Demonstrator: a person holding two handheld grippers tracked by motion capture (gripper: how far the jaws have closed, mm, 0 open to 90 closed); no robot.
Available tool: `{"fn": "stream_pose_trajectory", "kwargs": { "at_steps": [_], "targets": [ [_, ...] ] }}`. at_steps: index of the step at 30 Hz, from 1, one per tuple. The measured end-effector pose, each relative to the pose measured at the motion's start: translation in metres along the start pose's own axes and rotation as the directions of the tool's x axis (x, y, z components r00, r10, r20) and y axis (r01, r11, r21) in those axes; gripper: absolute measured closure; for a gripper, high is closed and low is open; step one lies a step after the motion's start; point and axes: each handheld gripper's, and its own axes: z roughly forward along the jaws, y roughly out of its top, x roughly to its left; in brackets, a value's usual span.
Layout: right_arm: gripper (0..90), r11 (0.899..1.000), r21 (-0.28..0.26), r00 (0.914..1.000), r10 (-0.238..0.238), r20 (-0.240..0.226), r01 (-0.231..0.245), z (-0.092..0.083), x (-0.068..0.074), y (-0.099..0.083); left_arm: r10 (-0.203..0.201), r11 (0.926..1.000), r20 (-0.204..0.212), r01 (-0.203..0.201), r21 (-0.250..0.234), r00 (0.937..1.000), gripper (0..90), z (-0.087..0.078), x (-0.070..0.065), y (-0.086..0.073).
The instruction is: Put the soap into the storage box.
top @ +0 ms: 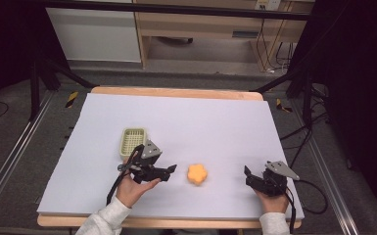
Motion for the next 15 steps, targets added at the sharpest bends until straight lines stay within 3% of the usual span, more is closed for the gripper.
{"fn": "stream_pose_trajectory", "kwargs": {
  "at_steps": [15],
  "targets": [
    [14.8, 1.0, -0.001, 1.0, -0.001, -0.001, 0.001, 0.0, 0.0, 0.0, 0.027, 0.9995, 0.035, -0.027, 0.017, 0.999, 25.1, 0.013, -0.017, 0.013]
  ]
}}
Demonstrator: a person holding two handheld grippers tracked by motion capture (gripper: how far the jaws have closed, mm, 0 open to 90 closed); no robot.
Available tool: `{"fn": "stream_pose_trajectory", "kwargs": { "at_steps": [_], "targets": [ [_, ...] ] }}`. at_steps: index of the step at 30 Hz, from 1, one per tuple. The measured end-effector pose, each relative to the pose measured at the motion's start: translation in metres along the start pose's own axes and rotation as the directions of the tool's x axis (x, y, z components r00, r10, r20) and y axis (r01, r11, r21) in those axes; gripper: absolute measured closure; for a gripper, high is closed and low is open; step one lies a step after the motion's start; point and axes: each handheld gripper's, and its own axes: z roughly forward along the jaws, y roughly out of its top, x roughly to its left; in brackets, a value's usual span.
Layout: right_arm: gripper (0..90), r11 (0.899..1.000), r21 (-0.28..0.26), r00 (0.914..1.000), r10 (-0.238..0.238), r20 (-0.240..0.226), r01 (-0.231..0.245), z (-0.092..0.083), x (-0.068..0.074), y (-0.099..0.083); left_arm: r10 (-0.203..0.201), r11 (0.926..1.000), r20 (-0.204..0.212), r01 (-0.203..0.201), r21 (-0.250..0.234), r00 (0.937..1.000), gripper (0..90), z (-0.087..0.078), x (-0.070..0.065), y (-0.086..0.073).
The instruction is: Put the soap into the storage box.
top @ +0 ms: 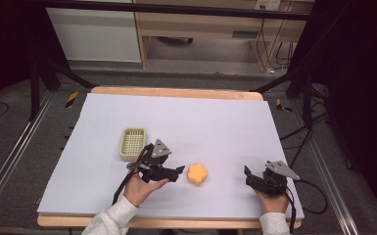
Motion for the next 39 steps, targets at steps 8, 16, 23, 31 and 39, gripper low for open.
{"fn": "stream_pose_trajectory", "kwargs": {
  "at_steps": [8, 16, 23, 31, 39],
  "targets": [
    [14.9, 1.0, 0.001, 1.0, 0.0, -0.002, 0.0, 0.0, 0.0, 0.0, 0.008, 0.9999, 0.022, -0.008, 0.013, 0.9997, 24.3, 0.009, -0.009, 0.003],
    [15.2, 1.0, 0.004, 1.0, -0.001, -0.007, 0.001, 0.0, 0.001, 0.0, 0.014, 0.9993, 0.035, -0.015, 0.035, 0.9993, 22.5, 0.017, -0.014, 0.005],
    [15.2, 1.0, 0.005, 1.0, -0.001, -0.005, 0.001, 0.0, 0.001, 0.0, 0.015, 0.9979, 0.051, -0.019, 0.062, 0.9986, 20.0, 0.024, -0.019, 0.008],
    [15.6, 1.0, 0.005, 0.9999, -0.001, -0.01, 0.001, 0.0, 0.0, 0.0, 0.025, 0.9954, 0.056, -0.03, 0.091, 0.9981, 18.4, 0.036, -0.026, 0.01],
    [15.8, 1.0, 0.002, 0.9999, 0.0, -0.012, 0.0, 0.0, 0.001, 0.0, 0.036, 0.9925, 0.059, -0.042, 0.114, 0.9976, 17.9, 0.045, -0.031, 0.01]
  ]
}}
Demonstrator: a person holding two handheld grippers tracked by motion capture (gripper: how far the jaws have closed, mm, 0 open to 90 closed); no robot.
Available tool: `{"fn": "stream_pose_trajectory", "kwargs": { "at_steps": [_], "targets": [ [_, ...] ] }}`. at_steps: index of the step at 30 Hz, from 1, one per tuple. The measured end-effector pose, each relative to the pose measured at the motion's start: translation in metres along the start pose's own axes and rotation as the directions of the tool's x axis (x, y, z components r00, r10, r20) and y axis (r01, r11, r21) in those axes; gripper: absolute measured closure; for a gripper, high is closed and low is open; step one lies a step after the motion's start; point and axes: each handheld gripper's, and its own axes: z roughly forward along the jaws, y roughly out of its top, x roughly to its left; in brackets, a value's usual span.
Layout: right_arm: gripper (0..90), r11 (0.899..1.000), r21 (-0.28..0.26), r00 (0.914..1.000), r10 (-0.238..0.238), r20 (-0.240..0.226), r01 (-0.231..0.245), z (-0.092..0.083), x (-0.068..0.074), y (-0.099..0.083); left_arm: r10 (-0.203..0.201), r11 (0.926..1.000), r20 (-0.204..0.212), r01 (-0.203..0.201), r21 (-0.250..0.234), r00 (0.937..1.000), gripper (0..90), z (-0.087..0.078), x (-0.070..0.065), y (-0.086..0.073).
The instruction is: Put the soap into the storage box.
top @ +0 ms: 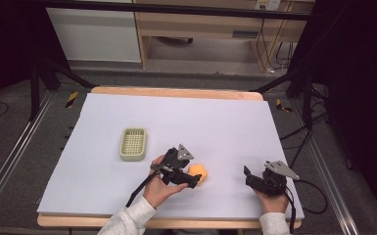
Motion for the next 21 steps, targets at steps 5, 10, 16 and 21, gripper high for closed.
{"fn": "stream_pose_trajectory", "kwargs": {
  "at_steps": [5, 10, 16, 21],
  "targets": [
    [15.9, 1.0, 0.0, 1.0, 0.006, -0.002, -0.006, -0.001, 0.0, 0.0, 0.001, 0.9999, 0.001, -0.001, 0.016, 1.0, 17.4, 0.007, -0.003, 0.001],
    [16.1, 1.0, 0.002, 1.0, 0.002, -0.004, -0.002, 0.0, 0.0, 0.0, 0.006, 0.9997, -0.006, -0.005, 0.025, 1.0, 16.4, 0.012, -0.006, 0.001],
    [16.4, 1.0, 0.004, 1.0, 0.001, -0.005, -0.001, 0.0, 0.0, 0.0, 0.008, 0.9985, -0.003, -0.008, 0.054, 1.0, 15.6, 0.019, -0.006, 0.0],
    [16.5, 1.0, 0.008, 1.0, -0.001, -0.006, 0.001, 0.0, 0.0, 0.0, 0.003, 0.998, -0.001, -0.003, 0.063, 1.0, 15.6, 0.025, -0.008, -0.001]
  ]
}}
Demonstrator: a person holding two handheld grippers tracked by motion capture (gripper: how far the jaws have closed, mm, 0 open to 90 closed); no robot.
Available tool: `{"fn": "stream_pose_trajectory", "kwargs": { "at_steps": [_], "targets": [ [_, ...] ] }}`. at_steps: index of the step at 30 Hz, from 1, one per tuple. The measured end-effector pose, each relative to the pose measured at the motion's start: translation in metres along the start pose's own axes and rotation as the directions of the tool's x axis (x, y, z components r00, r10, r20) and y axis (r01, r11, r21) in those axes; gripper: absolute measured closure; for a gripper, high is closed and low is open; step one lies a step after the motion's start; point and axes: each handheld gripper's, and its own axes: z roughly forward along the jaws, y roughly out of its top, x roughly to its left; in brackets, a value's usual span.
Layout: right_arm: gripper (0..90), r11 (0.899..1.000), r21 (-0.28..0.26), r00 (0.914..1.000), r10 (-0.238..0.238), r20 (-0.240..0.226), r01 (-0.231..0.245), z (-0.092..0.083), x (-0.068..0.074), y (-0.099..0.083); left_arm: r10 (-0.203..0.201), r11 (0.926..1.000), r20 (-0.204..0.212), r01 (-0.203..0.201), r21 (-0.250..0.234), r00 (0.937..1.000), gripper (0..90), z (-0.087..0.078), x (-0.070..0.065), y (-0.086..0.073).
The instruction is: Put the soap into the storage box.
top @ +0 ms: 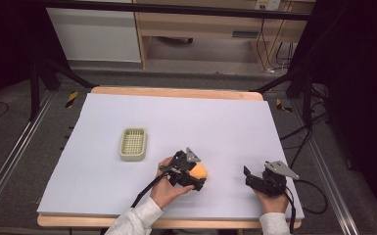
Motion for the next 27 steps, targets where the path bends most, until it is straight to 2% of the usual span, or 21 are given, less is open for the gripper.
{"fn": "stream_pose_trajectory", "kwargs": {
  "at_steps": [27],
  "targets": [
    [16.8, 1.0, 0.005, 1.0, 0.002, -0.001, -0.002, 0.0, 0.0, 0.0, -0.022, 0.9986, -0.025, 0.023, 0.049, 0.9994, 21.7, 0.02, 0.0, 0.003]
  ]
}}
